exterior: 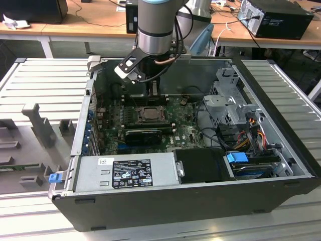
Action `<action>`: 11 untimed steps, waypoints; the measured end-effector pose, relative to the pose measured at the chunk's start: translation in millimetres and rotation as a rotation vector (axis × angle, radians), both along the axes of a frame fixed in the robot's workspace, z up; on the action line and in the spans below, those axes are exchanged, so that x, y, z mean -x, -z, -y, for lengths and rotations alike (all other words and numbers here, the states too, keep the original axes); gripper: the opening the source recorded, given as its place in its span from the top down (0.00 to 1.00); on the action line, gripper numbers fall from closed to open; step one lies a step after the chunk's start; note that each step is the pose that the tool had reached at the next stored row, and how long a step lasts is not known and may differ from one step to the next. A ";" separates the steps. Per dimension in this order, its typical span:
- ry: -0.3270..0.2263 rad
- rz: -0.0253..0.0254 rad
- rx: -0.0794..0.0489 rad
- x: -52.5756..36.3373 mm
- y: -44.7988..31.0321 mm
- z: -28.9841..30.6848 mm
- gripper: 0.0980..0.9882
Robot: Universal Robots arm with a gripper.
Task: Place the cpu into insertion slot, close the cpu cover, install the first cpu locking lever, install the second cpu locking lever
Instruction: 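Install the first cpu locking lever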
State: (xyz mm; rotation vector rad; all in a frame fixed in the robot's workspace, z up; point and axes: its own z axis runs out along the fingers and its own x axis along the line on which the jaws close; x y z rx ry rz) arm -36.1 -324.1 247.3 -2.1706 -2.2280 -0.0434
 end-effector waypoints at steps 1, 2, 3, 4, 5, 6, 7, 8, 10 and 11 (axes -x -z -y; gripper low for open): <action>0.000 -0.0001 0.000 0.0 -0.8 0.0 0.99; 0.000 0.0000 0.000 0.0 -1.4 0.0 0.99; 0.000 -0.0001 0.000 0.0 -2.9 0.0 0.99; 0.000 0.0000 0.000 0.0 -4.6 0.0 0.99; 0.000 0.0000 0.000 0.0 -5.8 0.0 0.99; 0.000 0.0000 0.000 0.0 -8.2 0.0 0.99; 0.000 0.0000 0.000 0.0 -10.7 0.0 0.99; 0.000 0.0000 0.000 0.0 -12.0 0.0 0.99; 0.000 0.0000 0.000 0.0 -15.1 0.0 0.99; 0.000 0.0000 0.000 0.0 -16.4 0.0 0.99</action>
